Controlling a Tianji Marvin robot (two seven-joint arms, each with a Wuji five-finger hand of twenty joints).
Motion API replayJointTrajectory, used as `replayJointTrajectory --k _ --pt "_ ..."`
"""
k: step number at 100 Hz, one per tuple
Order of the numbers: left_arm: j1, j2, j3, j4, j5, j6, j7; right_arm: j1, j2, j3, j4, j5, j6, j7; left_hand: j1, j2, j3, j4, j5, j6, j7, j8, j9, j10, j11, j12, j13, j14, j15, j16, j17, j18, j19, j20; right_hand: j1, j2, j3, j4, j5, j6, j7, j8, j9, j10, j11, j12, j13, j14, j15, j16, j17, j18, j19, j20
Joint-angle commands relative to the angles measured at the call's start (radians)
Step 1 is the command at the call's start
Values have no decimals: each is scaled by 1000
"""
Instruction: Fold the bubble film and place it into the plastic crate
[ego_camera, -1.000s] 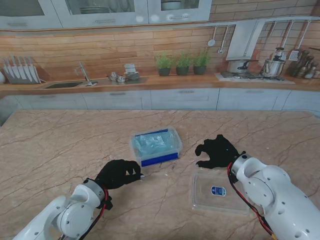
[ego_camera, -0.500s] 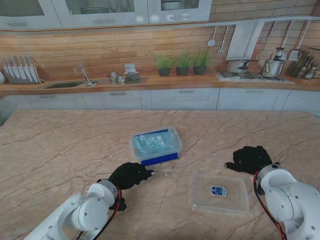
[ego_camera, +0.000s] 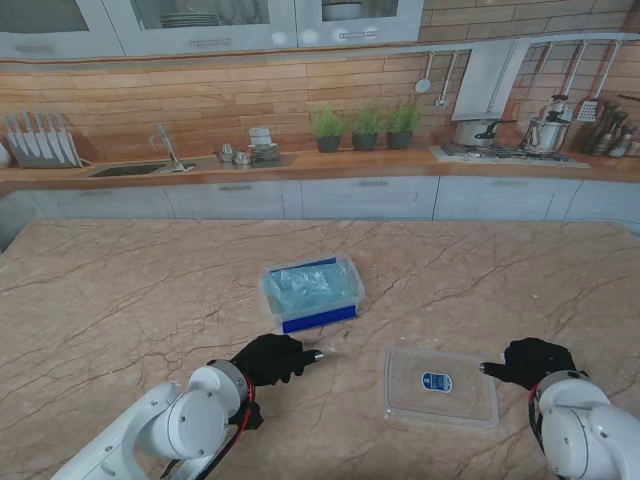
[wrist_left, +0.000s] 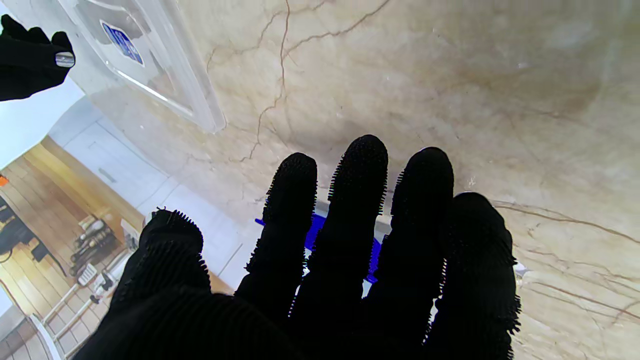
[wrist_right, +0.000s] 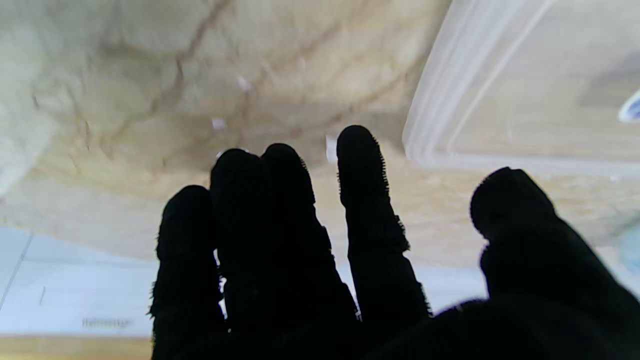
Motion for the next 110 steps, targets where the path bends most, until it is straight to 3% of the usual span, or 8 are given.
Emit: replayJointTrajectory --k 1,20,37,49,71,86,95,110 --pt "3 1 4 -7 5 7 3 -9 0 -14 7 19 4 31 -8 53 -12 29 -26 -8 63 47 -8 -12 35 11 -8 46 9 7 -10 18 6 17 33 86 -21 43 22 11 20 13 20 113 47 22 48 66 46 14 3 -51 111 70" --pt "17 -6 14 -18 65 56 51 14 7 -77 24 72 26 67 -2 49 -11 29 -29 0 9 41 -23 8 9 -4 -31 49 -11 0 -32 14 -10 12 35 83 -24 46 1 16 -21 5 -4 113 21 10 21 70 16 -1 -15 -54 90 58" --pt "20 9 20 -59 81 133 -11 53 13 -134 40 129 13 83 45 -17 -3 36 -40 7 -37 16 -43 12 -9 -10 -52 41 -24 -4 -51 -3 -23 8 37 82 -23 47 0 19 -35 1 -6 113 15 6 17 72 8 -6 -19 -53 84 53" --pt "9 11 41 -63 100 174 -17 91 17 -171 52 165 -1 93 70 -47 6 44 -37 5 -27 13 -32 6 0 -9 -36 30 -18 -5 -36 -11 -11 9 36 80 -23 47 0 20 -40 0 -6 113 15 5 19 72 8 -7 -18 -53 85 52" --pt "-19 17 73 -61 62 249 -58 156 21 -229 68 229 -23 108 90 -34 14 49 -37 18 -40 -10 -45 14 -10 -18 -54 41 -26 -12 -54 -8 -21 4 35 79 -22 49 0 20 -44 0 -4 112 18 5 22 70 10 -8 -14 -53 86 50" --pt "-35 24 101 -51 115 275 -70 193 20 -262 79 266 -36 98 104 -30 16 51 -39 17 -20 -6 -43 8 -1 -16 -51 36 -23 -12 -52 -11 -20 4 35 75 -21 50 1 20 -47 -1 -3 111 19 4 23 71 10 -9 -13 -53 87 49" --pt "-49 28 123 -53 124 322 -81 207 19 -279 80 282 -39 92 93 -12 8 47 -23 36 -46 -32 -41 23 -13 -27 -54 45 -31 -16 -56 -6 -23 3 34 75 -20 50 1 21 -49 -2 -2 111 19 3 24 70 10 -10 -11 -54 87 48" --pt "-78 36 161 -76 75 437 -108 229 18 -305 77 312 -17 92 20 21 -10 37 8 70 -101 -110 -40 54 -38 -45 -67 69 -45 -25 -72 10 -37 3 34 74 -19 51 0 24 -53 -5 -2 113 18 2 23 71 10 -11 -13 -52 87 46"
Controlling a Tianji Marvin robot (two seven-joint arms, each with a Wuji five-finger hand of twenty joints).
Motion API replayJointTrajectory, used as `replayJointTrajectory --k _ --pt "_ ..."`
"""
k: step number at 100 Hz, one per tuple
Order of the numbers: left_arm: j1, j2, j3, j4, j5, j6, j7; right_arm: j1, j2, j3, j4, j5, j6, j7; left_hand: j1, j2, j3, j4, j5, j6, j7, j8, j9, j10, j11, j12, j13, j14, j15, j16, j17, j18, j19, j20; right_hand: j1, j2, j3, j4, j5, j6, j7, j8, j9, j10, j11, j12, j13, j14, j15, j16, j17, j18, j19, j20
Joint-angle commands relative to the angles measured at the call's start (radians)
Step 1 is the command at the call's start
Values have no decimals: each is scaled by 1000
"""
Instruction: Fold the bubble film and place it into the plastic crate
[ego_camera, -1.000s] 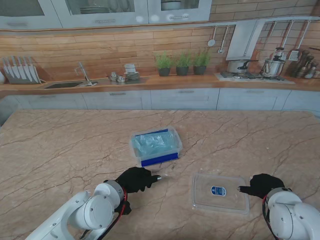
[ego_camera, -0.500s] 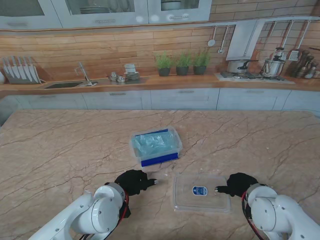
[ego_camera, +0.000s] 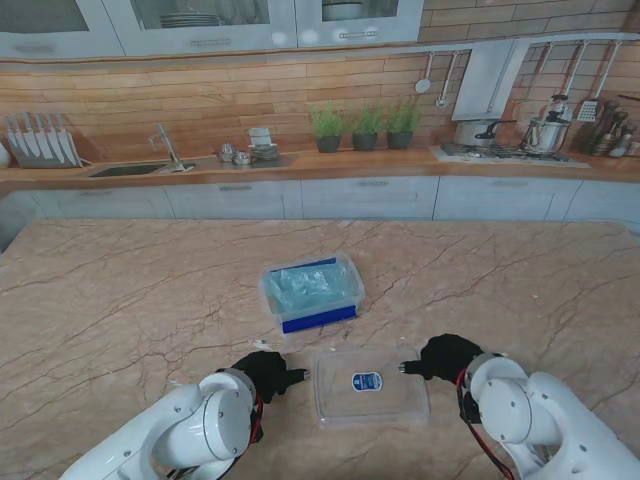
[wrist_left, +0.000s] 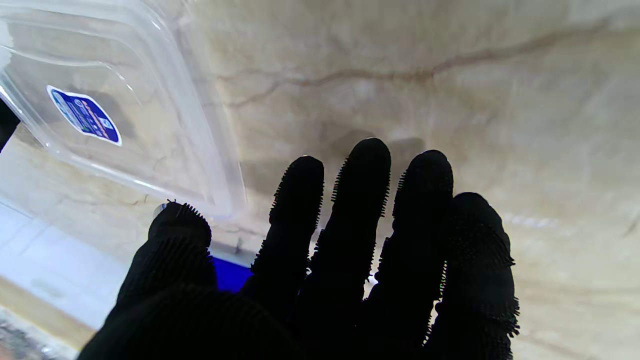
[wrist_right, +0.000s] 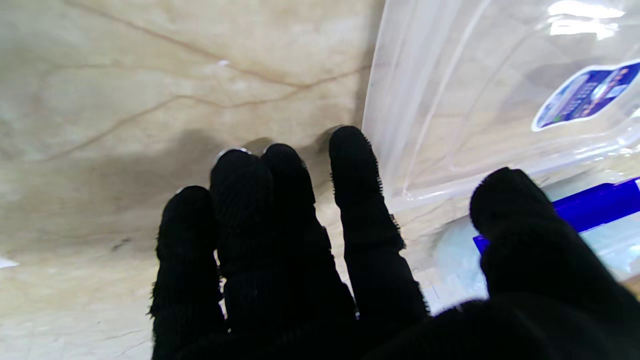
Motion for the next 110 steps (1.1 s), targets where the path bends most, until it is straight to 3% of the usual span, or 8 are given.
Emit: replayJointTrajectory --k 1,13,23,43,54,67,101,110 --pt "-5 4 11 -20 1 -5 -30 8 -9 -12 -9 6 9 6 -36 59 -22 20 24 23 -32 -27 -23 34 -17 -19 -28 60 -9 -16 -21 14 -2 3 34 74 -19 40 -11 -16 -12 2 -2 114 17 -6 23 71 6 -8 -13 -52 84 46" --pt "-56 26 57 -29 -39 64 -88 24 -8 -30 -5 10 7 12 -66 92 -26 16 13 35 -74 -61 -49 45 -43 -28 -64 61 -33 -24 -54 3 -23 -3 32 75 -18 40 -14 -15 -19 -2 -2 111 18 -6 23 71 6 -8 -12 -52 85 45" --pt "-85 26 85 -11 -70 83 -88 40 -7 -50 2 36 10 19 -61 81 -24 17 16 38 -83 -71 -51 47 -45 -28 -67 63 -33 -24 -58 6 -27 -4 32 76 -18 40 -14 -15 -23 -5 -2 111 18 -7 25 71 7 -9 -11 -53 86 44" --pt "-133 29 147 17 -44 132 -78 68 -11 -84 19 78 -4 -2 -47 59 -21 20 13 47 -87 -84 -43 50 -41 -30 -52 63 -27 -26 -42 12 -17 -1 32 71 -15 41 3 -13 -13 -3 16 111 30 -4 44 71 20 -7 7 -51 101 47" --pt "-158 34 161 19 -97 164 -91 74 -14 -93 23 87 -9 -18 -47 55 -22 21 -25 73 -208 -169 -69 49 -38 -28 -72 60 -31 -27 -56 5 -26 -3 32 67 -14 42 8 -13 -8 -1 21 111 34 -3 52 71 25 -7 13 -49 108 48" --pt "-157 29 155 24 -116 168 -84 84 -14 -107 27 102 -8 -17 -47 52 -21 21 -22 84 -314 -250 -80 44 -25 -23 -76 56 -27 -24 -57 4 -26 -5 31 67 -12 43 5 -12 -10 -3 21 113 35 -3 53 72 27 -8 15 -48 111 47" --pt "-178 48 161 12 -100 199 -108 148 -17 -173 55 164 20 -15 -44 52 -21 21 -21 83 -348 -273 -92 43 -29 -26 -86 54 -33 -25 -66 -3 -31 -8 31 64 -9 43 0 -2 -31 -18 19 113 34 -5 54 70 28 -11 16 -50 114 44" --pt "-165 42 147 15 -96 203 -96 166 -19 -189 63 177 25 -21 -40 48 -20 21 -18 86 -348 -274 -90 46 -29 -26 -87 55 -35 -25 -67 1 -31 -8 30 62 -8 44 -3 -4 -36 -22 17 112 34 -5 52 69 28 -12 16 -51 114 43"
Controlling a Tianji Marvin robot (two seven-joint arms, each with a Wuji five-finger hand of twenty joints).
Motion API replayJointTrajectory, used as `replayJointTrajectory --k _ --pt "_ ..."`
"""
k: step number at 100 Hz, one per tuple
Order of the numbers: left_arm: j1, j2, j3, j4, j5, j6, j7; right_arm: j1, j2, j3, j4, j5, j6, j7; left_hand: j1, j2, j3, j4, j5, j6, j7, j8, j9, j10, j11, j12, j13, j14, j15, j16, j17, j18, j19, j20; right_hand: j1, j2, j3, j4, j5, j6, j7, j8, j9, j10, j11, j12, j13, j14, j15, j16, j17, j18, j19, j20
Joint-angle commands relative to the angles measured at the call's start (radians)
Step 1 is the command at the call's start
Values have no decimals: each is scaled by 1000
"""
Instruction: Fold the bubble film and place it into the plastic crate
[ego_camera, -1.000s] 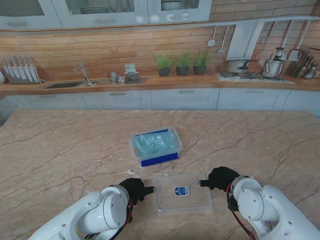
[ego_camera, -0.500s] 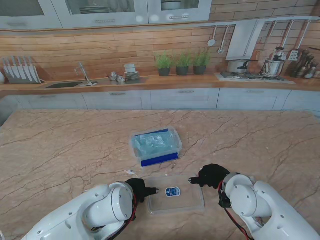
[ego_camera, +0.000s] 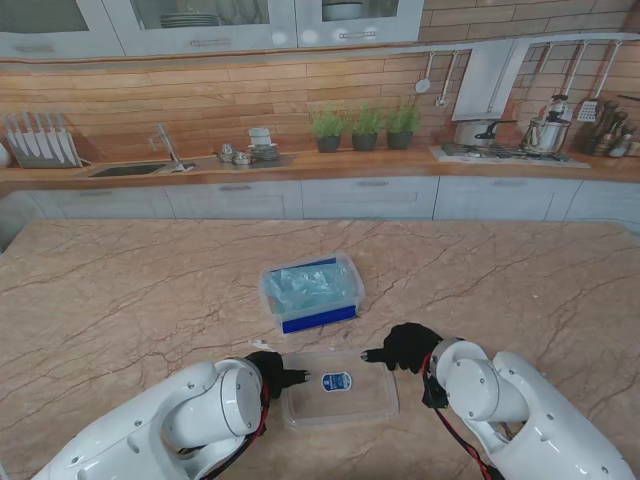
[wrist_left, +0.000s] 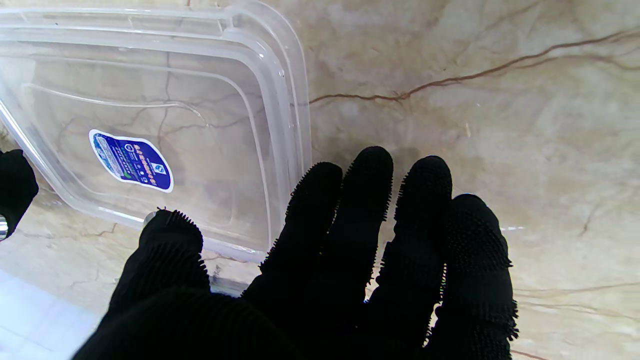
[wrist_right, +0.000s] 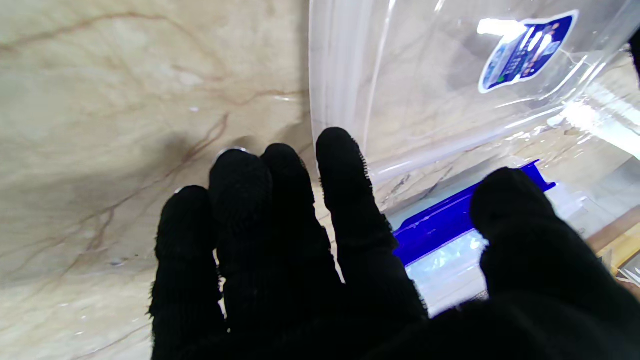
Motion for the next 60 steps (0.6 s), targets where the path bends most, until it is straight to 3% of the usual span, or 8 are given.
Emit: replayJointTrajectory --k 1,16,25,37,60 --pt "21 -4 -12 4 -2 7 9 9 -14 -15 4 9 1 -1 10 15 -8 21 -30 -21 -179 -85 -29 19 -3 0 -23 44 1 -2 -10 3 -3 -6 30 63 -7 44 -18 -80 -83 -47 15 109 34 -5 44 67 27 -10 9 -59 111 42" --pt "28 2 -18 -1 9 15 6 14 -15 -16 0 -2 0 -10 11 16 -8 22 -9 -36 -159 -78 -21 16 1 1 -14 43 5 0 -5 4 0 -5 28 62 -6 44 -11 -85 -80 -47 18 107 37 -4 48 67 30 -10 12 -60 114 41" --pt "31 11 -25 -11 13 19 -10 2 -13 1 -16 -36 -4 -5 10 17 -8 22 -9 -48 -114 -57 -17 10 2 2 -10 40 7 0 0 1 5 -4 28 62 -4 45 -1 -86 -65 -40 26 106 43 -2 57 66 37 -9 20 -58 120 42" --pt "41 6 -36 -16 30 30 6 -19 -7 26 -44 -94 -1 15 10 11 -8 22 12 -36 -58 -32 15 19 -6 -11 19 48 6 -8 20 20 16 1 19 66 -4 45 37 -55 -25 -23 74 114 61 2 108 79 56 -10 63 -37 147 47" --pt "15 -6 -9 0 17 74 44 -34 4 27 -76 -150 85 76 5 6 -7 23 38 -19 -20 -20 63 23 -12 -48 66 51 8 -31 56 42 35 14 -13 95 -7 43 39 -19 -35 -27 85 127 63 0 133 87 62 -20 90 -28 171 46"
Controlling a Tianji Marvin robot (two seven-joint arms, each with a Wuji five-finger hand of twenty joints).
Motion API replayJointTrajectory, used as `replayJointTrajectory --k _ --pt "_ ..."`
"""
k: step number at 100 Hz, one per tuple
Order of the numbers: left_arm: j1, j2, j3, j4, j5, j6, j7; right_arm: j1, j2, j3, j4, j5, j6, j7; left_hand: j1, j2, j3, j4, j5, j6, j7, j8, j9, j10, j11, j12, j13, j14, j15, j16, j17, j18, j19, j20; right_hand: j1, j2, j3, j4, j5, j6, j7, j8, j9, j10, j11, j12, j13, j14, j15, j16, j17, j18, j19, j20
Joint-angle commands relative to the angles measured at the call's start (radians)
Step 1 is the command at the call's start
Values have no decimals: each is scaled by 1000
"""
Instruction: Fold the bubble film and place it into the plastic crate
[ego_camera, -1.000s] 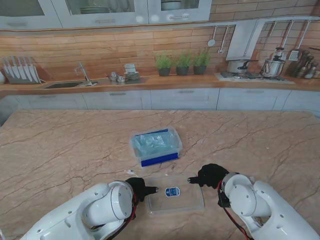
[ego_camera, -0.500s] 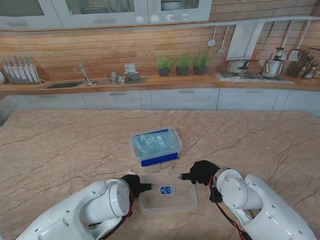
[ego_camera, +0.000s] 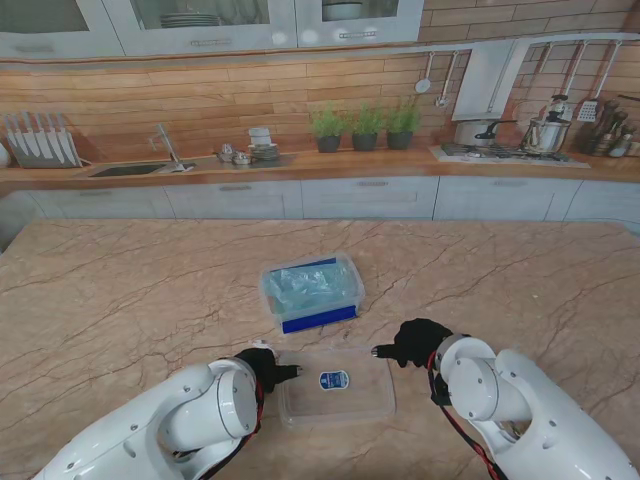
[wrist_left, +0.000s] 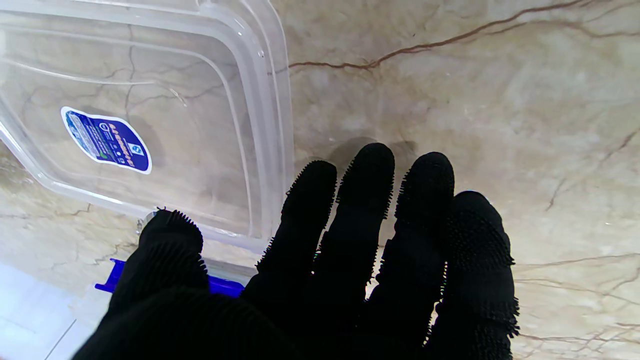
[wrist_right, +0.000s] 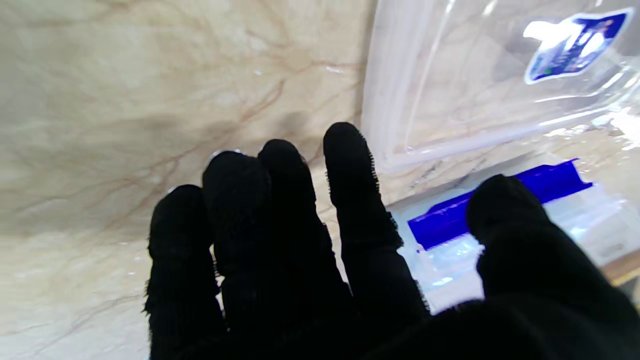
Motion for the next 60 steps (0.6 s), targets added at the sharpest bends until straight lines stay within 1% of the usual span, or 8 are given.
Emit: replayJointTrajectory --k 1,9,14,21,30,43,49,60 --pt "-8 -13 10 6 -1 55 -1 -5 5 -10 -6 -8 19 25 5 7 -7 23 26 20 9 5 32 22 -4 -12 29 49 9 -14 13 36 39 15 -12 63 -9 37 9 23 -6 2 9 131 40 0 51 81 36 -10 12 -69 136 43" --pt "8 -39 -12 17 71 56 -31 5 10 -27 -6 -9 60 49 4 4 -7 23 21 20 19 10 34 19 4 -15 35 45 14 -18 21 32 45 17 -22 67 -9 37 -14 55 -32 -3 -9 145 43 5 52 78 38 -14 25 -73 148 42" --pt "15 -54 -24 26 98 57 -47 16 10 -41 1 -7 81 51 2 3 -7 23 12 21 59 29 41 12 25 -13 47 42 29 -21 33 32 53 21 -26 67 -8 37 -15 64 -39 -2 -8 149 49 8 63 79 42 -17 40 -70 158 41" --pt "16 -70 -35 41 114 57 -68 34 11 -65 15 -2 110 51 -2 4 -6 23 -19 22 122 64 42 0 49 -6 56 33 44 -24 44 27 62 24 -32 66 -6 38 -19 73 -46 1 -12 154 57 12 67 78 50 -19 47 -70 167 40" --pt "16 -91 -46 66 128 57 -88 60 13 -96 35 10 139 54 1 9 -7 22 -55 20 189 117 38 -2 60 -5 59 31 52 -28 50 25 67 24 -38 67 -3 39 -25 77 -52 6 -18 156 61 15 66 76 56 -21 50 -73 176 37" --pt "31 -131 -81 94 146 57 -110 95 17 -138 55 41 174 67 7 6 -8 21 -90 27 230 170 37 15 61 -12 63 50 55 -36 67 37 77 28 -41 71 0 38 -30 85 -66 11 -26 164 66 19 64 77 68 -22 50 -77 192 36" --pt "36 -142 -90 103 158 57 -115 108 20 -155 58 45 180 78 6 6 -7 21 -91 29 231 175 39 20 60 -15 68 56 55 -41 77 40 83 30 -44 76 1 38 -30 86 -70 14 -26 164 70 21 67 73 76 -21 57 -80 199 35" --pt "37 -154 -97 113 187 57 -136 132 24 -185 64 54 194 94 3 7 -7 22 -90 35 215 172 34 32 51 -23 65 60 51 -51 78 39 85 31 -46 83 0 36 -32 87 -77 18 -29 165 73 23 68 69 84 -22 62 -83 205 34"
